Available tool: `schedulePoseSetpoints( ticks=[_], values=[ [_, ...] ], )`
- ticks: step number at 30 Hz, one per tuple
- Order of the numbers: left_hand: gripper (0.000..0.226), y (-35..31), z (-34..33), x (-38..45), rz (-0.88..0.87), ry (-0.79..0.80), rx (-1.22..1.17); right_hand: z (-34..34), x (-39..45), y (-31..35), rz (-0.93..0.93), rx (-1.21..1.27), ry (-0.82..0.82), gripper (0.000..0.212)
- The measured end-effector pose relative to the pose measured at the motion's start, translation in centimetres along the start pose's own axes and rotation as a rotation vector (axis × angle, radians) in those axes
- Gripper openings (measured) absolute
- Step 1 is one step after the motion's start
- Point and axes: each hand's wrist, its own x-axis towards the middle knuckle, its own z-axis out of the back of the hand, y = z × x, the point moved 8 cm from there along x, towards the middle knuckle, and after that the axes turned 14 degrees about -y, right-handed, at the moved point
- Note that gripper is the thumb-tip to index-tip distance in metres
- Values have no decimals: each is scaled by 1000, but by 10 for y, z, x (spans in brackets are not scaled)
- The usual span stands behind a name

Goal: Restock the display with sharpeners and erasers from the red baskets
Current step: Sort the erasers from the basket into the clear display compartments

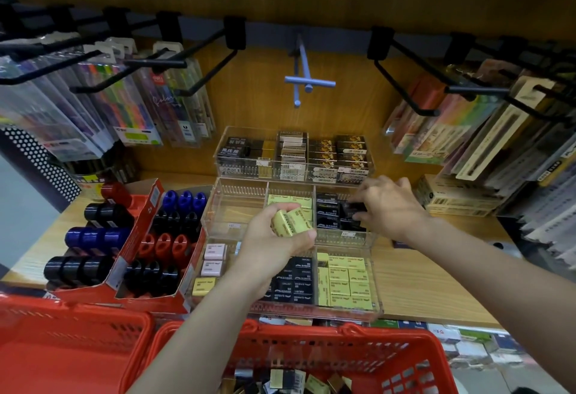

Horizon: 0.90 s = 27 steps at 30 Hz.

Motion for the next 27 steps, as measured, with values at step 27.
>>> schedulePoseSetpoints(
  ticks=[27],
  values=[
    [28, -18, 4, -11, 274, -24, -251, 47, -45, 45, -699, 1336, 122, 16]
  ],
)
